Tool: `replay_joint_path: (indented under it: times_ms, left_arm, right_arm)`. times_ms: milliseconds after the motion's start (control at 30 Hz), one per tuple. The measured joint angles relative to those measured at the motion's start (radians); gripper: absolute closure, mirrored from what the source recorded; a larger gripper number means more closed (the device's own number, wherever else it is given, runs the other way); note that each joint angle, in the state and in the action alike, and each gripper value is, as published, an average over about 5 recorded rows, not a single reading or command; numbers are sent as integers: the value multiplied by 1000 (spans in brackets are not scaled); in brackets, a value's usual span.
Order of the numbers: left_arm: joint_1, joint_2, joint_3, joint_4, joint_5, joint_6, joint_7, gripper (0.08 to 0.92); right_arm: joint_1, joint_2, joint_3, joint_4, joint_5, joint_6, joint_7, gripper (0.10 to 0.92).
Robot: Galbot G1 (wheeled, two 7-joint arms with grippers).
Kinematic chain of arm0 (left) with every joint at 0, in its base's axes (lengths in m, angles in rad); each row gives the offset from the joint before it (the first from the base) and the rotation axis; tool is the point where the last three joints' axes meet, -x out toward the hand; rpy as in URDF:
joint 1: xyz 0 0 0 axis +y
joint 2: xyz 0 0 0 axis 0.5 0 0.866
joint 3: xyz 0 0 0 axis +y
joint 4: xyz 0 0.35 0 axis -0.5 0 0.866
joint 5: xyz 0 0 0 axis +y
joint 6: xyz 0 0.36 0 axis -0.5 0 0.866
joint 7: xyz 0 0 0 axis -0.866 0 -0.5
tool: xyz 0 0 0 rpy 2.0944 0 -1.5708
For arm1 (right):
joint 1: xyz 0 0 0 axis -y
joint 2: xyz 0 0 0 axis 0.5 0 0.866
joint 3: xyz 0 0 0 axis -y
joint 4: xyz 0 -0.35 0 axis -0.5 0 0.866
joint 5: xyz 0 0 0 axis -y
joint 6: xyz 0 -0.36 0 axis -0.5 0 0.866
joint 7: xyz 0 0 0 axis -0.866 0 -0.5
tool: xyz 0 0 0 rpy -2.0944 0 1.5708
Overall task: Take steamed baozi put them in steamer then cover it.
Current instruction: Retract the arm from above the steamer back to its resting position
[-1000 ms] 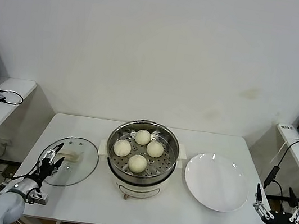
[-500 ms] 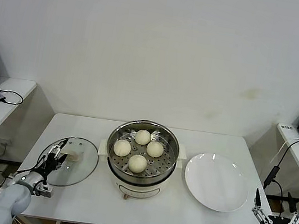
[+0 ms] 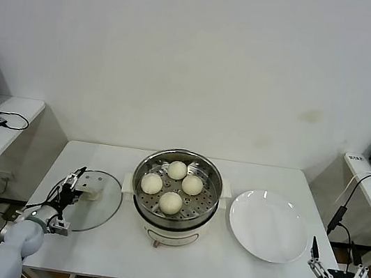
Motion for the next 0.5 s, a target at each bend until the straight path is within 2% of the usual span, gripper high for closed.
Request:
replay_joint_path:
  times_ms: [100,500]
  left_arm:
    - [-9,-5,4,13,-3,1,2,236]
    - [-16,-22,2,47,-9,3,-10,580]
  right_arm:
    - [0,0,-1,0,0,-1,-1,203]
    - [-4,-3,-5,-1,2,-2,-6,203]
